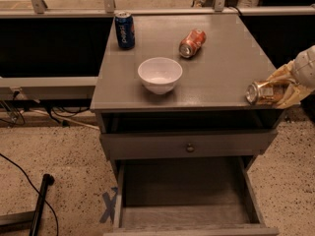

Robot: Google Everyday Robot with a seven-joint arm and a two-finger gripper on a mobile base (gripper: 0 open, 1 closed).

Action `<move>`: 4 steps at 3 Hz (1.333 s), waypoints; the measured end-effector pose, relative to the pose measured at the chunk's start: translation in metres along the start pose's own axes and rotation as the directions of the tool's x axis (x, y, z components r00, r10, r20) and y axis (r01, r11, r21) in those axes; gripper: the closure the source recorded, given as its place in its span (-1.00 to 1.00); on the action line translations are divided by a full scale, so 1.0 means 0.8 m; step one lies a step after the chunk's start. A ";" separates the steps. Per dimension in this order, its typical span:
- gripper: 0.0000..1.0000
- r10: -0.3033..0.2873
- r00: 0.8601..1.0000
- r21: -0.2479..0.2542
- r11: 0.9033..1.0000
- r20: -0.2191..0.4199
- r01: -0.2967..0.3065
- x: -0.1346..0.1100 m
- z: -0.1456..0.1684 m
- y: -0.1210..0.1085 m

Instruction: Pick orange can from middle drawer and place on counter

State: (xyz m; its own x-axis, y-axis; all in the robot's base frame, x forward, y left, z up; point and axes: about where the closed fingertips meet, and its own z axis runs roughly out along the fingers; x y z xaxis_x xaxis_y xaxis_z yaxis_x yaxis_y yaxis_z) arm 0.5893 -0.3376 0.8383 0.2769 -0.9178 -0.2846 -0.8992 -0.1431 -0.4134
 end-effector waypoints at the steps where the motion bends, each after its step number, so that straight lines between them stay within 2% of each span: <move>1: 1.00 0.008 1.000 0.011 1.000 0.001 -0.008 0.000 0.000 -0.002; 2: 0.67 0.008 1.000 0.011 1.000 0.001 -0.008 0.000 0.000 -0.002; 4: -0.26 0.003 1.000 0.004 1.000 -0.001 -0.003 -0.002 0.002 -0.002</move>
Offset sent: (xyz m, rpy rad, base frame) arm 0.0012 0.0005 0.0003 0.0069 -0.0072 -0.0101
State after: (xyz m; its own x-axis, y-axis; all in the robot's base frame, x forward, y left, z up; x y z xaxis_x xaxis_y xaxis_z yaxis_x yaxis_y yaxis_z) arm 0.5910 -0.3355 0.8381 0.2743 -0.9185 -0.2850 -0.8987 -0.1393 -0.4159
